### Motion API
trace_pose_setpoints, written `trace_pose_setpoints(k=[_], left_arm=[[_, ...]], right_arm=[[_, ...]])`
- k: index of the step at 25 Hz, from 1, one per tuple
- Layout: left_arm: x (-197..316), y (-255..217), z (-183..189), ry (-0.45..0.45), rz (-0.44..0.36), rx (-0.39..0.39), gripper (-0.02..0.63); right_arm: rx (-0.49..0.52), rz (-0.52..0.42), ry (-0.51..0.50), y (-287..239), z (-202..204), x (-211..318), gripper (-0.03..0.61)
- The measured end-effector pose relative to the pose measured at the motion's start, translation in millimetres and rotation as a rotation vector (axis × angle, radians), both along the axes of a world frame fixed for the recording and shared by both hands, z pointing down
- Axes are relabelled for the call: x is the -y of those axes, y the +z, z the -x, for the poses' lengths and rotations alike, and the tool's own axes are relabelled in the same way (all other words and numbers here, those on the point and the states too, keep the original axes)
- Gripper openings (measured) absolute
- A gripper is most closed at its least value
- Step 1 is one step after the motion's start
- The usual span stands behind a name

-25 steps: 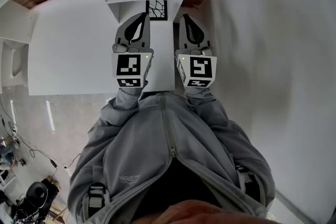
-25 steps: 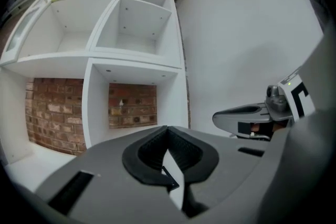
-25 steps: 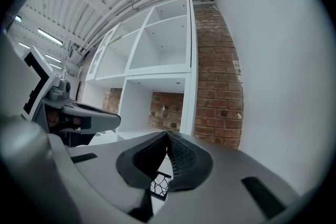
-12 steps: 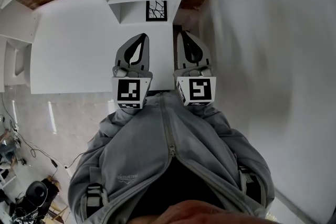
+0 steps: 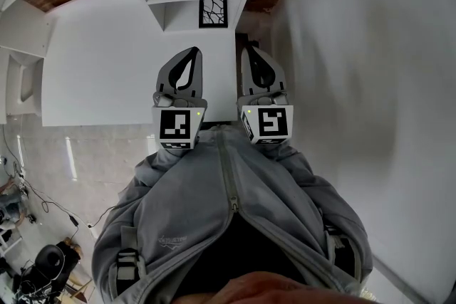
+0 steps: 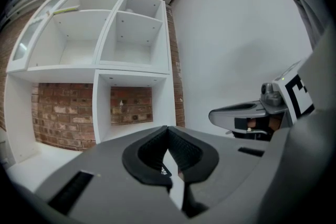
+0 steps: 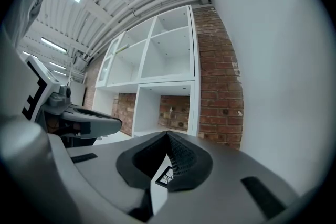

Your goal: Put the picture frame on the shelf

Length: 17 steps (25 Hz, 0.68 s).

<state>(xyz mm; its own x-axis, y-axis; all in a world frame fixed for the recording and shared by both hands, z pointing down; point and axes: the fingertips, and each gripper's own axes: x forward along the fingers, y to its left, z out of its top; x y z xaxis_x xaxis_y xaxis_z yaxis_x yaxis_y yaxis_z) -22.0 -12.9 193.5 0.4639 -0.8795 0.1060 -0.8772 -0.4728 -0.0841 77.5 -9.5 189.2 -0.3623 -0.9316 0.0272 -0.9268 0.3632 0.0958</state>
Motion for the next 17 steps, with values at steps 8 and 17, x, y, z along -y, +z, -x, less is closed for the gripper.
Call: trace_pose_setpoints(k=[8, 17], left_arm=[[2.9, 2.0, -5.8, 0.02, -0.003, -0.001, 0.007], [12.8, 3.5, -7.3, 0.023, -0.005, 0.005, 0.008]], right_arm=[[-0.012, -0.002, -0.005, 1.5, 0.4, 1.7, 0.026], [-0.019, -0.001, -0.014, 4.7, 1.0, 12.9, 0.028]])
